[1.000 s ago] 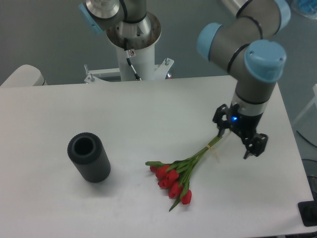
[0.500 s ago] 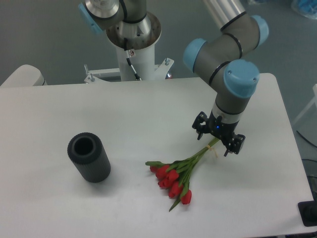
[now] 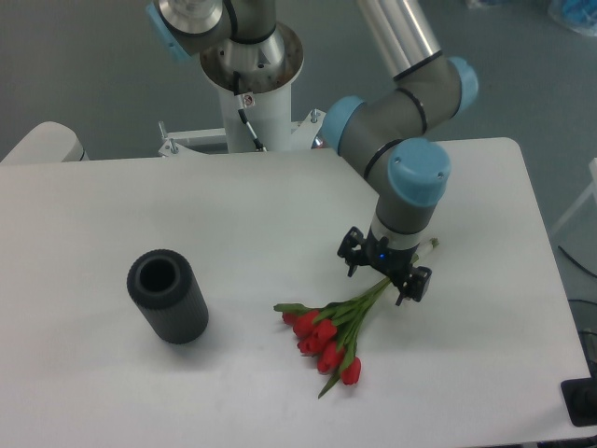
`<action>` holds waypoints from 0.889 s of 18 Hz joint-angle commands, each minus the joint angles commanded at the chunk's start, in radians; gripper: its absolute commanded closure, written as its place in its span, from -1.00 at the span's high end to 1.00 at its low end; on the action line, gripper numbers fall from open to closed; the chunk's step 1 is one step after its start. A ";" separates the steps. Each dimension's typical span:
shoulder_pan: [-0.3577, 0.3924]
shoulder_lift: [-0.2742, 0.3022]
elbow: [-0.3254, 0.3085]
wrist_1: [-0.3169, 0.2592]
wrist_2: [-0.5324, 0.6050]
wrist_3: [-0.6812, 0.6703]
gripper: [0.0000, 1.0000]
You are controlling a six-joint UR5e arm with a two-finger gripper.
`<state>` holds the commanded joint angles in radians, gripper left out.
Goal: Pick up the flowers from the table
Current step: 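Move the open gripper over the stems of the red tulip bouquet, then lower the gripper onto the tulip stems and close it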
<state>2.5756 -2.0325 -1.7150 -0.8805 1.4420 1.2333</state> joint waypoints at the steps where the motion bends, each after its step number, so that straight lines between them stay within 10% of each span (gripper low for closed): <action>1: 0.000 -0.002 -0.003 0.000 0.000 0.008 1.00; 16: -0.025 -0.055 -0.052 0.095 0.038 0.025 1.00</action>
<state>2.5511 -2.0877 -1.7672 -0.7854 1.4802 1.2579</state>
